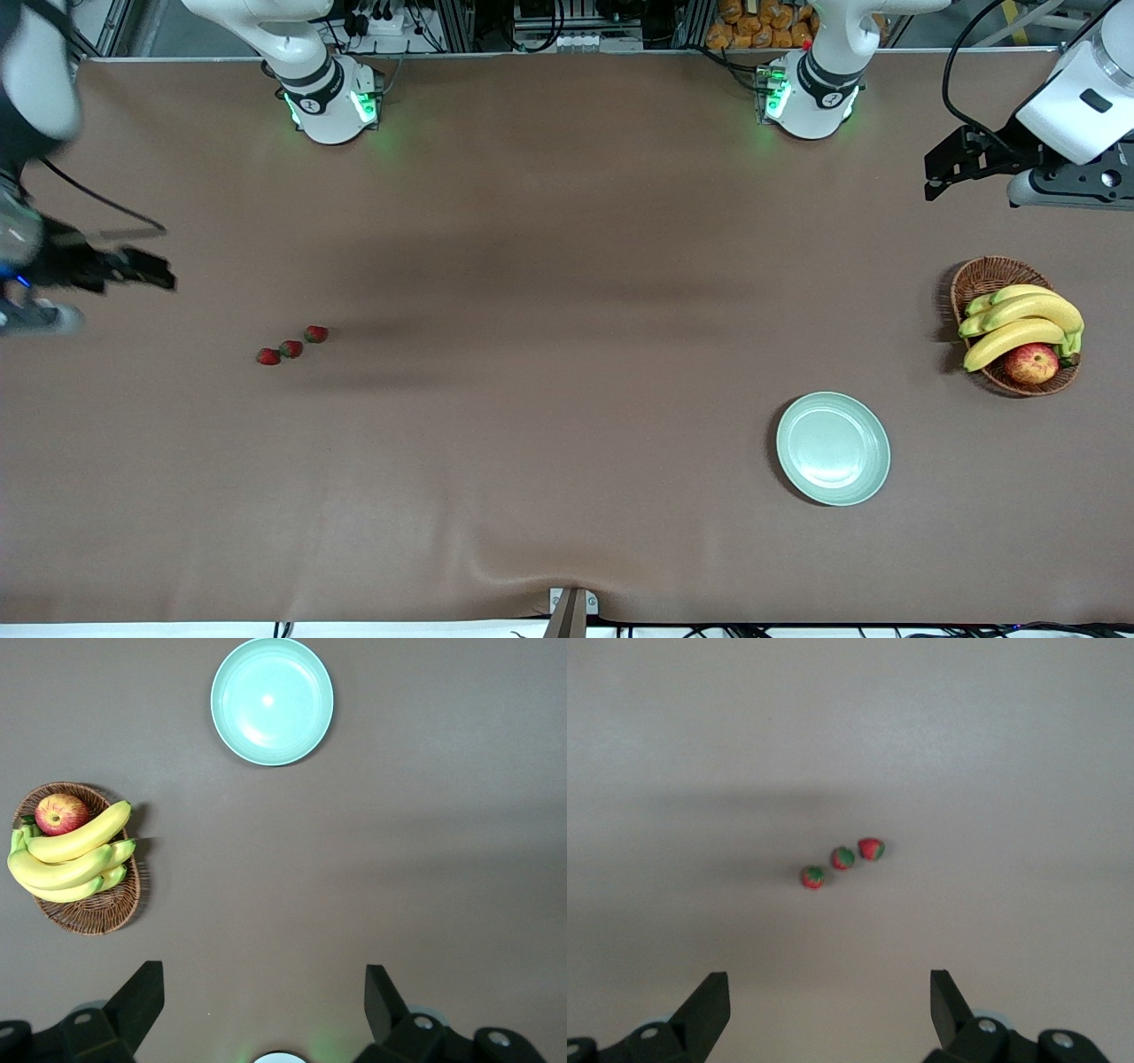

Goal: Collect all strawberries into plate
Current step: 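Reach the right gripper to the red strawberries while the left gripper moves inward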

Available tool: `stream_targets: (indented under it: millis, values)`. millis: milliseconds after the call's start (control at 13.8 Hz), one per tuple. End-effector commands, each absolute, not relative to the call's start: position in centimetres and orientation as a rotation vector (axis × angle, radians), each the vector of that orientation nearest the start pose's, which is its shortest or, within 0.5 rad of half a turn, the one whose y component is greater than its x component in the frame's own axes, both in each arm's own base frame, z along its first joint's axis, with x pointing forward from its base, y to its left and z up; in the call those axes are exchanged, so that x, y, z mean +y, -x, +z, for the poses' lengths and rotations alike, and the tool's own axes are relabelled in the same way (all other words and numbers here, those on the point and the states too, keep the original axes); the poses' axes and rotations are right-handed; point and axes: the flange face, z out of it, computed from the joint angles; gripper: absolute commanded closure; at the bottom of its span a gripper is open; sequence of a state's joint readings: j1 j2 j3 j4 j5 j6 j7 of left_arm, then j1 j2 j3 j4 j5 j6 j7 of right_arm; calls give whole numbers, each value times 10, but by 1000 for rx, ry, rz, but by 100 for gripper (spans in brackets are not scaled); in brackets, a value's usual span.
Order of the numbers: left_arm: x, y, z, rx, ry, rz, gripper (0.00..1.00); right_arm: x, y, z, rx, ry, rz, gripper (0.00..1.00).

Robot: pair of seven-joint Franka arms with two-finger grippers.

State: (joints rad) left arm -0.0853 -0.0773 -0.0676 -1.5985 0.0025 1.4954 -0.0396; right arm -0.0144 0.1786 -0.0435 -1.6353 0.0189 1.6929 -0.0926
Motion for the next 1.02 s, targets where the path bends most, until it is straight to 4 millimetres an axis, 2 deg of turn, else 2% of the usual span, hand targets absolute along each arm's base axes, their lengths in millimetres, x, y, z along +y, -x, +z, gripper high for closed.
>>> stream_targets:
  millis: [0,145,291,363,581,726,799,944]
  values:
    - [-82,-522,643,181,3121,51,0,-34,-619,446,-40,3106,192,0]
    - [-84,-526,636,181,3132,77,0,-36,-633,399,-25,3112,181,0]
    - [-87,-530,627,155,3156,108,0,-47,-636,361,47,3114,170,0]
    - [-90,-534,620,142,3171,134,0,-49,-634,339,120,3115,168,0]
    - [-99,-537,612,151,3193,160,0,-65,-629,292,461,3096,168,0]
    - [-104,-542,601,162,3191,192,0,-66,-627,272,695,3063,214,0]
    - [-108,-545,595,171,3189,207,0,-66,-628,268,779,3045,207,0]
    - [-131,-551,578,146,3202,235,0,-60,-632,256,1002,2990,177,0]
